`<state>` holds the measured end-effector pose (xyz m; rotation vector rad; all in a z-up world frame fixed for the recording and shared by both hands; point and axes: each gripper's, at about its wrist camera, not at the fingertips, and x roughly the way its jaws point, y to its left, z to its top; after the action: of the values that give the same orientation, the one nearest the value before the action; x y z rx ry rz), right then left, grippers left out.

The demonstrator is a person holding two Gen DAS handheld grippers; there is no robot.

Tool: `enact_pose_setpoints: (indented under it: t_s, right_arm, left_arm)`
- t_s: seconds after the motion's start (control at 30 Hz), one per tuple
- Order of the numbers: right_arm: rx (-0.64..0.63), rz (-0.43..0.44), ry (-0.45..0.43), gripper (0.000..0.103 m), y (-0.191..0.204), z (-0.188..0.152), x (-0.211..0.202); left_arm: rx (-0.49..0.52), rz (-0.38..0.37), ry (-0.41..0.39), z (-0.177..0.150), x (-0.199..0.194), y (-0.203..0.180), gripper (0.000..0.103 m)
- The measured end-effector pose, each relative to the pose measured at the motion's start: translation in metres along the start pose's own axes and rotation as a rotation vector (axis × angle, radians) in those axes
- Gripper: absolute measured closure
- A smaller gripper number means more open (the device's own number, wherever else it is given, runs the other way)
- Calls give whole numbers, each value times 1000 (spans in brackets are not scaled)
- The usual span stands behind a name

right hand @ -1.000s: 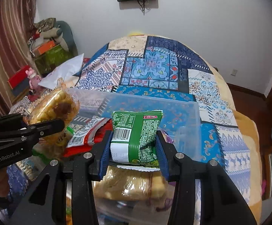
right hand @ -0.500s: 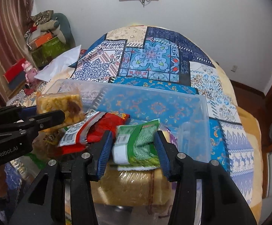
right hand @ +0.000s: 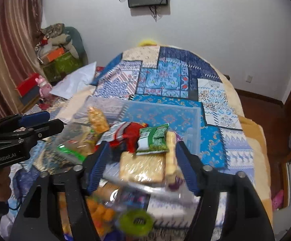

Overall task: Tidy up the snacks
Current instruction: 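Carry both held bags into the clear box and release them, then grasp the orange-labelled bread with the left tool while the right tool grasps the blue bag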

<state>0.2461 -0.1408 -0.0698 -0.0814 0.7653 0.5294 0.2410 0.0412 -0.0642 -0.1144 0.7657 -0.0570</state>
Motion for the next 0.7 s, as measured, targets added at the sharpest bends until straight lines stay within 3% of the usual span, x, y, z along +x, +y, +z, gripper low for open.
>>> enact_pose_setpoints:
  t_s: [0.33, 0.7]
  right_arm:
    - [-16, 6, -5, 26, 22, -45, -48]
    - [34, 19, 147, 25, 37, -102, -10]
  left_arm:
    - [28, 18, 14, -58, -56, -5, 36]
    - [-40, 32, 154, -128, -46, 13, 35]
